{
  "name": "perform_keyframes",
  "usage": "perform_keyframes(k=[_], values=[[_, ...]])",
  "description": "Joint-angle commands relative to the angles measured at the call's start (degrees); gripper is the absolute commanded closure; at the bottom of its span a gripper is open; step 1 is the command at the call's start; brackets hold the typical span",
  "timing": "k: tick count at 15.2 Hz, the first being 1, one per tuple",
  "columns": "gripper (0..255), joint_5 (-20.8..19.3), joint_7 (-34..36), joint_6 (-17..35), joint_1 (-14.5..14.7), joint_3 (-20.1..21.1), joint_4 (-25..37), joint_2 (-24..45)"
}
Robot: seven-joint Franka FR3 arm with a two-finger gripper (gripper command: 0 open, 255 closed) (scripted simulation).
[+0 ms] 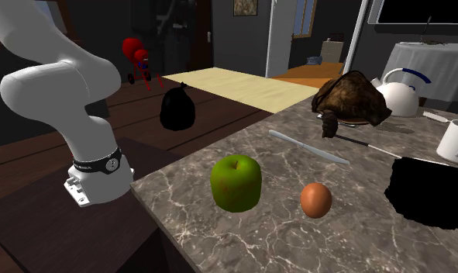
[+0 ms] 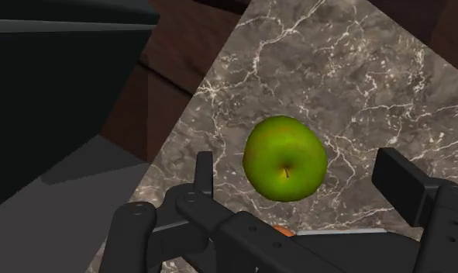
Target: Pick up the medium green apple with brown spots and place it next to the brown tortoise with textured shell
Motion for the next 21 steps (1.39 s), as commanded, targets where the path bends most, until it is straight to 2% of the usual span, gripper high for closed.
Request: perform_keyframes(k=[1, 7, 12, 21], values=[[0, -0.18, -5.16, 2.9, 1.43, -1.54, -0.08, 3.49], [0, 0.74, -19.06, 10.61, 5.75, -4.31, 0.88, 14.78], [0, 2.28, -29.8, 15.66, 8.75, -5.06, 2.48, 23.7], [0, 2.07, -29.78, 21.71, 8.49, -5.39, -2.21, 25.05]])
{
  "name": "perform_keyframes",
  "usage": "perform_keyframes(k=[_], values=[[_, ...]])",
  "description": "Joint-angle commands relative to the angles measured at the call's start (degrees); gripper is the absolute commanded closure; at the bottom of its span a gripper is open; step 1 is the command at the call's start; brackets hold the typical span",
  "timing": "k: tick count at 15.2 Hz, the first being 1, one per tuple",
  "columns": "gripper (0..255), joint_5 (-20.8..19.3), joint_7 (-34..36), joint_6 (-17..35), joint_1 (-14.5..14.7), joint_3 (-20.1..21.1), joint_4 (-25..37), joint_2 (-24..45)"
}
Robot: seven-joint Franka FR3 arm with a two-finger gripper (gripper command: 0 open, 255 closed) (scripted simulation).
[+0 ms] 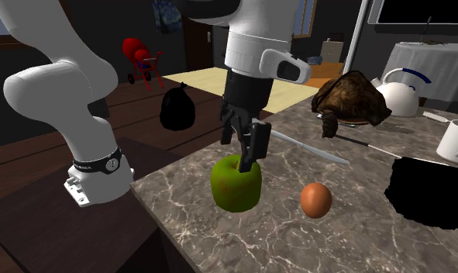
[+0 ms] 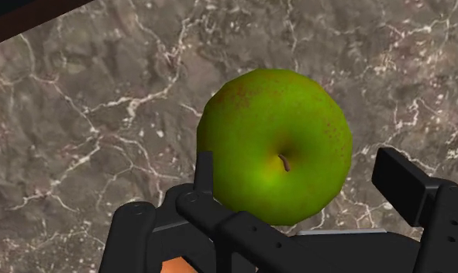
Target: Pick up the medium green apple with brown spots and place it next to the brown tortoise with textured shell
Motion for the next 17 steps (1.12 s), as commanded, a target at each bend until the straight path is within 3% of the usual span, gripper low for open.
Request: perform_keyframes(k=[1, 6, 7, 17], values=[[0, -0.03, 0.0, 0.42, -0.02, -0.02, -0.41, -0.02], [0, -0.03, 0.0, 0.42, -0.02, -0.02, -0.41, -0.02], [255, -0.03, 0.0, 0.42, -0.02, -0.02, -0.41, -0.02], [255, -0.04, -0.01, -0.4, -0.01, 0.01, 0.03, -0.39]])
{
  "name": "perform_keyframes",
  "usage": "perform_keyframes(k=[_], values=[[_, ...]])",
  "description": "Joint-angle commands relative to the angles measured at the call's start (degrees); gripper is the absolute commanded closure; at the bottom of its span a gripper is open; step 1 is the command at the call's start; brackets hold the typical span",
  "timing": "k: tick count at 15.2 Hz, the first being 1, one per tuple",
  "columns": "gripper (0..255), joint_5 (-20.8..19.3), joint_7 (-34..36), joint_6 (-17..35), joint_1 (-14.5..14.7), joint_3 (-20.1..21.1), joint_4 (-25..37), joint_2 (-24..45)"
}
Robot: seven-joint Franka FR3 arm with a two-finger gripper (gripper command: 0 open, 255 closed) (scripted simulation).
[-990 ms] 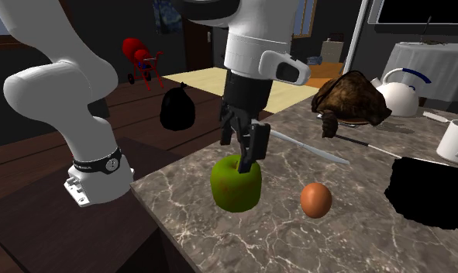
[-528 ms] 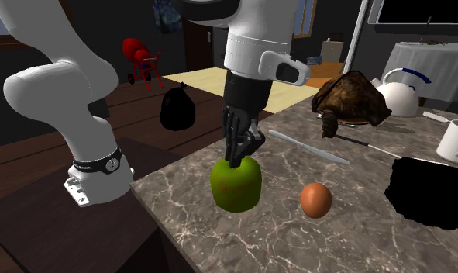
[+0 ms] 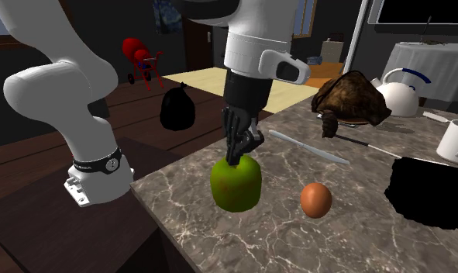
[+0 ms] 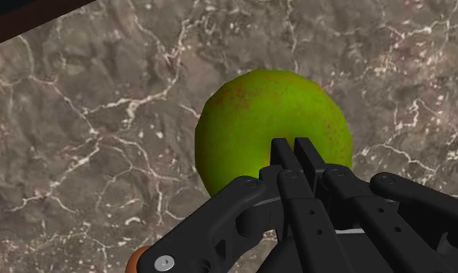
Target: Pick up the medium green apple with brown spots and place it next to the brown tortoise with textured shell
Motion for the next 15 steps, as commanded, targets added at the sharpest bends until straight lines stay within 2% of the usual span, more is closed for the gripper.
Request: perform_keyframes(k=[1, 15], values=[[255, 0.0, -0.01, -1.34, 0.02, 0.07, 0.76, -0.6], [255, 0.1, -0.39, -12.46, 0.14, 0.52, 8.46, -4.02]])
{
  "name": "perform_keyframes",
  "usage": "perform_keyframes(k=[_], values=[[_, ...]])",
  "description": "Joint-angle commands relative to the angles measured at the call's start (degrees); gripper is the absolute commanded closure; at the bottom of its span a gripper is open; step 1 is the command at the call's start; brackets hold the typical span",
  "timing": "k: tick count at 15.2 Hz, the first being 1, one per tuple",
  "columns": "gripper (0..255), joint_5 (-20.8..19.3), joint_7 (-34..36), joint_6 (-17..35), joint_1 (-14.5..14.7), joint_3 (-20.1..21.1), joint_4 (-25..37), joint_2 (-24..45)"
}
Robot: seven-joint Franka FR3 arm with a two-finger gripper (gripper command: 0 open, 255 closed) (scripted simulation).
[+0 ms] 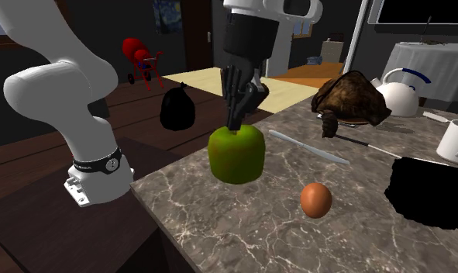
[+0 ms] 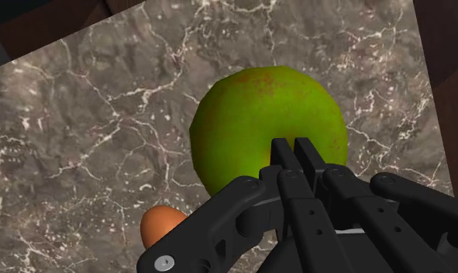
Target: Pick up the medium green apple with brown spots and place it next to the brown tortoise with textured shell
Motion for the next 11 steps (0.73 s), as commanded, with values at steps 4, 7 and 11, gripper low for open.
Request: perform_keyframes(k=[4, 7, 11], values=[[255, 0.04, -0.24, -4.05, 0.02, 0.11, 3.37, -0.67], [255, 0.09, -0.36, -6.37, 0.05, 0.19, 5.45, -0.91], [255, 0.15, -0.52, -9.45, 0.09, 0.3, 8.39, -1.06]])
